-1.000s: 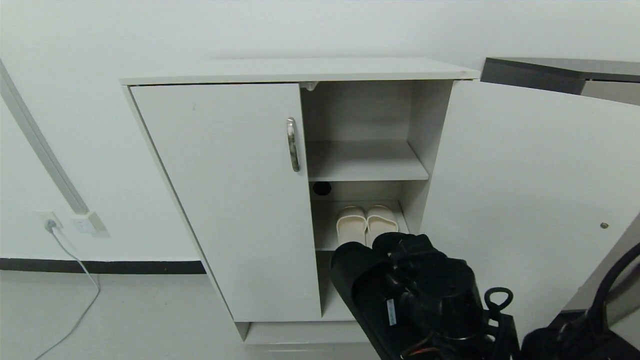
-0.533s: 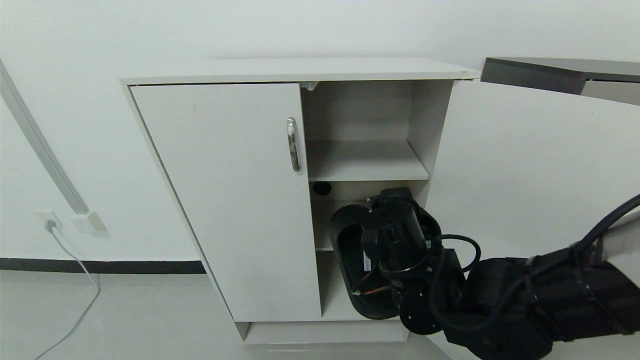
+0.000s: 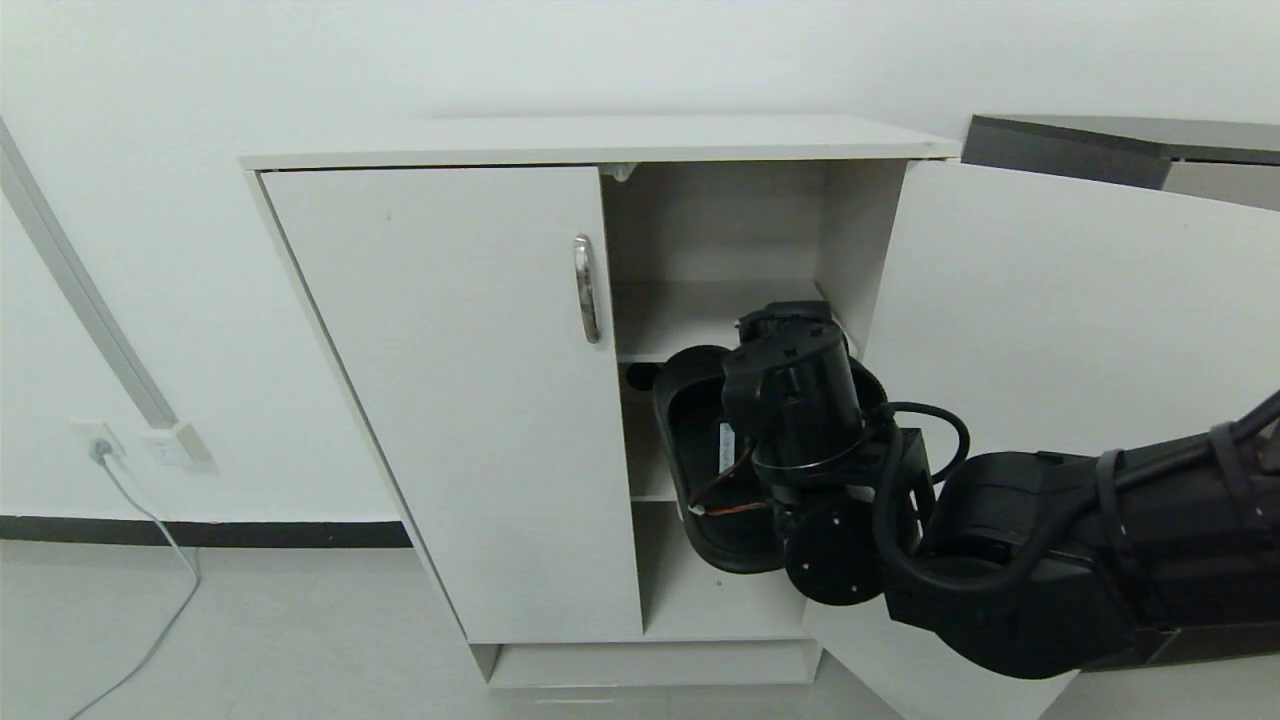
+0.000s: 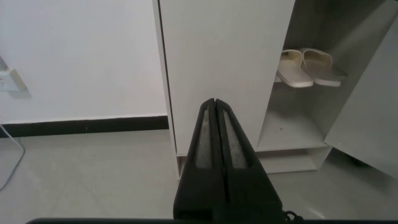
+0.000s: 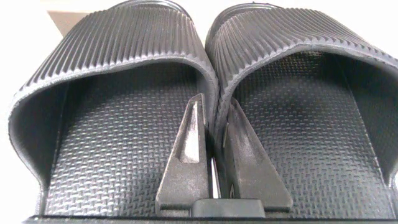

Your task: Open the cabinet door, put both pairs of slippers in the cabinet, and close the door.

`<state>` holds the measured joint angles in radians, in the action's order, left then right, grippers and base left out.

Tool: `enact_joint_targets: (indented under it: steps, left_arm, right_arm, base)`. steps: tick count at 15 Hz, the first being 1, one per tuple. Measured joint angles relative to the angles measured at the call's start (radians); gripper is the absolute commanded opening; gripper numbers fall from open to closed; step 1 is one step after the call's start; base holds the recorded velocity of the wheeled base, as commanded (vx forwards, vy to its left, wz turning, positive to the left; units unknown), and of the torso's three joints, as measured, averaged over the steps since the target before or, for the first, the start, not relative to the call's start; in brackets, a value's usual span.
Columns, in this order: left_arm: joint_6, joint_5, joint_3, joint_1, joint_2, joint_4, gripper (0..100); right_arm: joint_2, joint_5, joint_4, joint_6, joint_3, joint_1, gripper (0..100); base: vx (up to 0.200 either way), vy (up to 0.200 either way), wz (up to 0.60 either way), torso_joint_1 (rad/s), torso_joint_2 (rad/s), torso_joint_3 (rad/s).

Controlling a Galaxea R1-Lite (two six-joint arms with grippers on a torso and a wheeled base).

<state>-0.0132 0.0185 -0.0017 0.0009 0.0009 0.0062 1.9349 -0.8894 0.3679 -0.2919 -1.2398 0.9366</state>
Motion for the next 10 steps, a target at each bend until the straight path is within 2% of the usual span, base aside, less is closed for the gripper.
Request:
enact_joint_targets:
  steps: [10]
  left_arm:
    - [0.000,0.000,0.000,0.001,0.000,0.000,0]
  right_arm:
    - [-0.009,-0.001,0.002,-0.001,0.004,-0.001,0]
  base:
    - [0.200,0.000,0.00,0.003,0.00,0.005]
